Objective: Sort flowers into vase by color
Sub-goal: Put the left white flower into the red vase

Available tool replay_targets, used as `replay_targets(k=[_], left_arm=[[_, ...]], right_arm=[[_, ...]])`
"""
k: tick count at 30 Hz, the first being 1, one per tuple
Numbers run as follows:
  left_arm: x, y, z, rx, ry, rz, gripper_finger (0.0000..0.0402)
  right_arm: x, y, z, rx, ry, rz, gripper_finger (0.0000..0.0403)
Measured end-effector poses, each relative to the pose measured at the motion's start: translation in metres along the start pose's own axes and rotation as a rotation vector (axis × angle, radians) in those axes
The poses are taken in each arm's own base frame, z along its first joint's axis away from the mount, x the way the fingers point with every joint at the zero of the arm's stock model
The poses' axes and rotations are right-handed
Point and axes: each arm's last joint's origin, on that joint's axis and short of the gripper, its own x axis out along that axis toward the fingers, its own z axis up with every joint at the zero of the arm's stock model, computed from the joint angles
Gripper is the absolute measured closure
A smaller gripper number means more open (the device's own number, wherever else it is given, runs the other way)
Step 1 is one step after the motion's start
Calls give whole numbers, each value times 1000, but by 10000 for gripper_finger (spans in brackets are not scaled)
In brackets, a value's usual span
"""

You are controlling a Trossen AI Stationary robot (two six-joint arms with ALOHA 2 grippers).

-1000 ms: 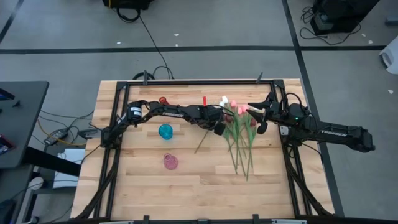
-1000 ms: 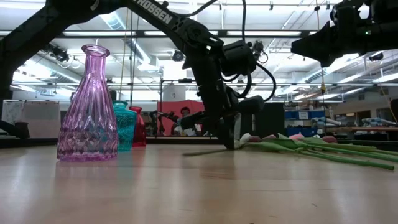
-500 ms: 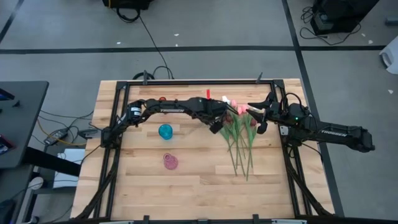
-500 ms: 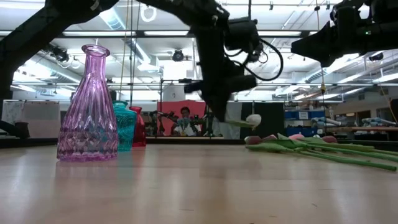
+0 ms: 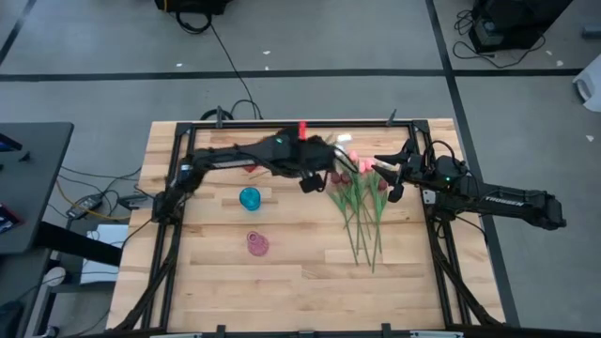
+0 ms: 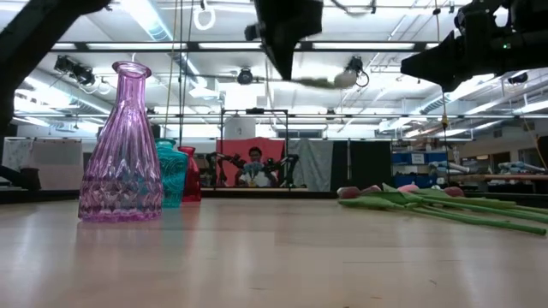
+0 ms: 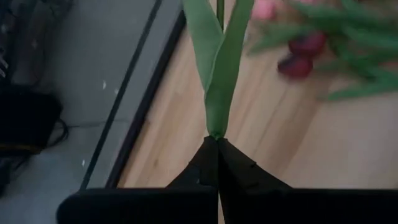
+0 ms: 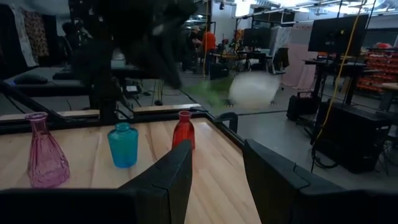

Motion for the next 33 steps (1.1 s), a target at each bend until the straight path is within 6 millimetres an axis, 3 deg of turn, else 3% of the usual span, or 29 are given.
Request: replay_targets(k=[5,9,13,16,19,21,24,28,33], left_arm=[[-24,17,5,-3,-105,-36,401],[-35,20,7,20,-154,-116,401],[-28,5,12,66,-230,-199,401],[-10,-17,12,107,-296,-284,401],[16,-35,1,157,-292,-323,401],[31,-36,-9,162,-317,-324,401],[45,-27,-24,129,-453,-307,401],[65,-8,-60,72,-586,-362,401],[61,17,-110,4,-740,-352,401]], right_arm=[[0,0,-1,-7,7,1,248],[0,0,-1,-8,8,2,248],[0,0,-1,-8,8,4,248],[0,0,-1,-8,9,5,248],[0,0,-4,-2,38,6,248],[0,1,-7,4,74,8,248],[-1,1,-10,12,102,9,248],[-1,1,-9,25,88,14,248],[0,1,-1,4,11,15,248]])
